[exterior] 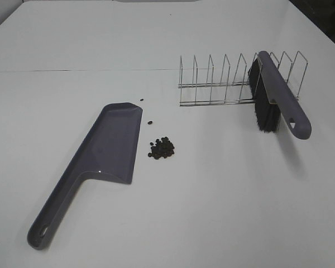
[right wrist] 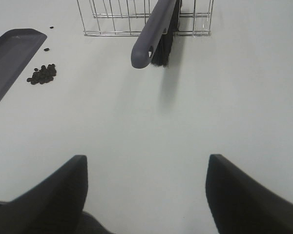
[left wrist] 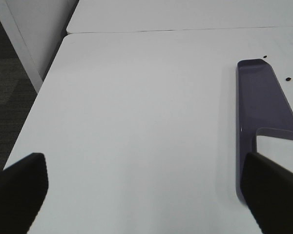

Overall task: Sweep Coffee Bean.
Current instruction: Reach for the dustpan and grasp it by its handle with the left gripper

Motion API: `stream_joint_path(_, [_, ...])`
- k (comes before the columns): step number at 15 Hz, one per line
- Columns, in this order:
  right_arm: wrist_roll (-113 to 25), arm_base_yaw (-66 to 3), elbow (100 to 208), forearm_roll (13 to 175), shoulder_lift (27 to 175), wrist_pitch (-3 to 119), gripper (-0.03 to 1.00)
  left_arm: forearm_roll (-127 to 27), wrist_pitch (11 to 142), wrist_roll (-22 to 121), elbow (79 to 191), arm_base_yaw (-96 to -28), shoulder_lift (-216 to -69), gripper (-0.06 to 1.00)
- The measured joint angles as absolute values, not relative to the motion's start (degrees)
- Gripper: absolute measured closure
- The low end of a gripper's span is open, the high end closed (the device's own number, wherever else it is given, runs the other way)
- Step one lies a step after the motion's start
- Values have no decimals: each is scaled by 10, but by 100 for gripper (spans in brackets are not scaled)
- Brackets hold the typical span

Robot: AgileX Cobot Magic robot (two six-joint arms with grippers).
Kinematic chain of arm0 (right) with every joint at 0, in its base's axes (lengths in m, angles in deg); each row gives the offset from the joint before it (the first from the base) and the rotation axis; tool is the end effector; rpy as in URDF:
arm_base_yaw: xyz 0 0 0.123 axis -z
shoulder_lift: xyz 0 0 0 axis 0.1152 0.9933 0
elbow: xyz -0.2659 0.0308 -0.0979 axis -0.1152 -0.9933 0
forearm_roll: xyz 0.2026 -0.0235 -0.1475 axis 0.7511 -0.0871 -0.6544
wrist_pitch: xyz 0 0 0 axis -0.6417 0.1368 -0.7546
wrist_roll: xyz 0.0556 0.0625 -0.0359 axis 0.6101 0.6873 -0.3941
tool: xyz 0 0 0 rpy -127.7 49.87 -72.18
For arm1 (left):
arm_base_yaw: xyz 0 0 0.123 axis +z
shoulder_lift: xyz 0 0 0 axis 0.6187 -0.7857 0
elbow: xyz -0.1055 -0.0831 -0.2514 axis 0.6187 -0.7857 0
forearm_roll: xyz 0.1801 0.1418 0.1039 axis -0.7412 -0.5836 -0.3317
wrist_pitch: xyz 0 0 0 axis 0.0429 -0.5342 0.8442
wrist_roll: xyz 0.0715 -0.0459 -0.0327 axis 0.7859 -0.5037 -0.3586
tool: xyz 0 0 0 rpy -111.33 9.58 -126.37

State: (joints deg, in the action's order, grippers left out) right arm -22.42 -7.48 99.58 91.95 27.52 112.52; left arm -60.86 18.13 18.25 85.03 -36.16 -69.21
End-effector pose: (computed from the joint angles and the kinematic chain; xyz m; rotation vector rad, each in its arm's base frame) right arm -0.0029 0.0077 0.2600 -0.0381 2.1333 0.1162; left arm -0.0092 -0.0041 0.2806 0.0249 2.0394 0.0033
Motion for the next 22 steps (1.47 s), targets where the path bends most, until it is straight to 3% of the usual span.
stream_joint_path(22, [-224,-75,996,919,275,1126,37,-609,181,183,850,-362,-692,-5])
